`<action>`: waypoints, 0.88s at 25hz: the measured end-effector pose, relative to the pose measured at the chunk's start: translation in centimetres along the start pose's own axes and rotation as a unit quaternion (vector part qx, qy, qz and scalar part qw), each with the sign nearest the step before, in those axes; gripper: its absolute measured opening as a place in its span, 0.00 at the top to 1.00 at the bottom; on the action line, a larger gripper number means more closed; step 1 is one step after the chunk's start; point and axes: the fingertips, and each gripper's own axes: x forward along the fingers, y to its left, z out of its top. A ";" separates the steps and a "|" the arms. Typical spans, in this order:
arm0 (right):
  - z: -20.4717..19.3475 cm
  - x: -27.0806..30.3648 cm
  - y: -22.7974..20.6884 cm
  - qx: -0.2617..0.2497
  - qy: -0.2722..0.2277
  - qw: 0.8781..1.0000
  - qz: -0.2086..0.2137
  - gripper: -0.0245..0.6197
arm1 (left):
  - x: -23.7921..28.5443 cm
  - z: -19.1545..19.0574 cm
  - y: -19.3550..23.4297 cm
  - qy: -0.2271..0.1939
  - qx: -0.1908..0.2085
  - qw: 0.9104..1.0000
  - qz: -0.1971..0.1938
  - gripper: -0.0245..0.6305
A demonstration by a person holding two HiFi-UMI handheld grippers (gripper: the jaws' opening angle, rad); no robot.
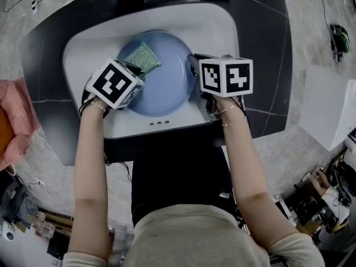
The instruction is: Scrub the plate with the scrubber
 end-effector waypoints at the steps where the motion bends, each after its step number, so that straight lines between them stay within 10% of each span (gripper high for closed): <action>1: 0.0 0.0 0.0 -0.001 0.000 1.000 0.000 0.92 | -0.1 -0.3 -0.3 0.005 0.005 1.000 -0.003 0.89; 22: 0.2 -0.4 0.1 -0.006 -0.008 1.000 -0.008 0.91 | -0.6 -1.5 -8.1 0.018 0.037 0.992 -0.121 0.89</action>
